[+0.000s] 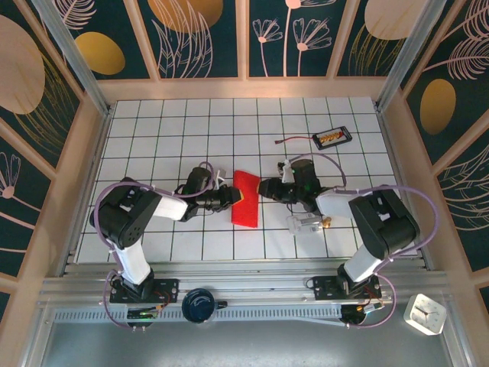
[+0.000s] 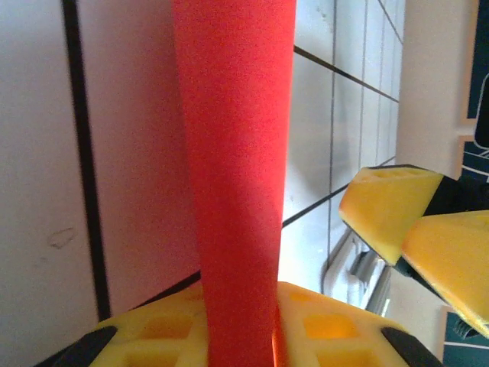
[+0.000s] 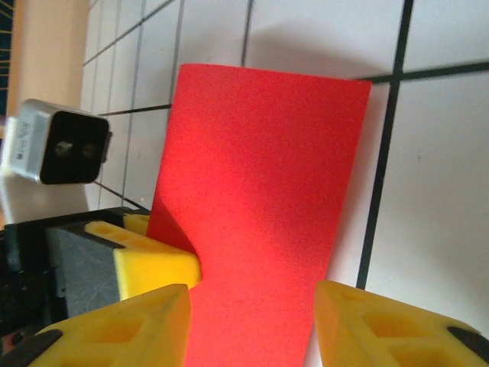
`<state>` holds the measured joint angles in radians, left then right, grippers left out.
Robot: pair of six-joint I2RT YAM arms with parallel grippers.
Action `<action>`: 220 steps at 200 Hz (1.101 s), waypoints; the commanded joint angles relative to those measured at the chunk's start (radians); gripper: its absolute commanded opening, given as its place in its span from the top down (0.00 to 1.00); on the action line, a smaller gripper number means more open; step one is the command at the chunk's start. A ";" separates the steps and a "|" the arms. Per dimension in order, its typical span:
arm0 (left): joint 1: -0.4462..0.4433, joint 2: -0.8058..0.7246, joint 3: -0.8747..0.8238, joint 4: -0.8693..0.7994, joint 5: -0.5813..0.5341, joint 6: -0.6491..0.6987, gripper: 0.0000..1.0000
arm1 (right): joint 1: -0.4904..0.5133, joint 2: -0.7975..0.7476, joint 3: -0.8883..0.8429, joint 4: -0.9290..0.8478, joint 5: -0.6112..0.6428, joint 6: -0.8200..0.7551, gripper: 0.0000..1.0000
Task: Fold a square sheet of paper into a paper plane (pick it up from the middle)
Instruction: First fold the square sheet of paper in half at the center of the table.
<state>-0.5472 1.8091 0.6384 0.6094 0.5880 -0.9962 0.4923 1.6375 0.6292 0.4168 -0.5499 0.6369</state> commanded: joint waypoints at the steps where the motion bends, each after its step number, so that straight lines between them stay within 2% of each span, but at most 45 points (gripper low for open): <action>1: -0.002 0.025 -0.017 -0.045 -0.032 0.045 0.77 | 0.027 0.051 0.031 0.064 -0.007 0.040 0.58; 24: -0.002 0.027 -0.020 -0.062 -0.049 0.059 0.71 | 0.044 0.091 0.043 0.070 -0.005 0.044 0.62; 83: -0.001 0.022 -0.023 -0.123 -0.088 0.107 0.67 | 0.069 0.171 0.053 0.098 -0.013 0.069 0.71; 166: -0.006 -0.020 0.047 -0.355 -0.170 0.232 0.49 | 0.090 0.218 0.055 0.131 -0.012 0.098 0.76; 201: -0.021 -0.019 0.075 -0.440 -0.221 0.275 0.47 | 0.095 0.232 0.046 0.174 -0.013 0.133 0.77; 220: -0.021 -0.015 0.088 -0.473 -0.252 0.294 0.50 | 0.095 0.235 0.041 0.197 -0.015 0.147 0.78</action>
<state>-0.5865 1.7733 0.7341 0.3378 0.5034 -0.7769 0.5678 1.8378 0.6743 0.5888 -0.5541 0.7475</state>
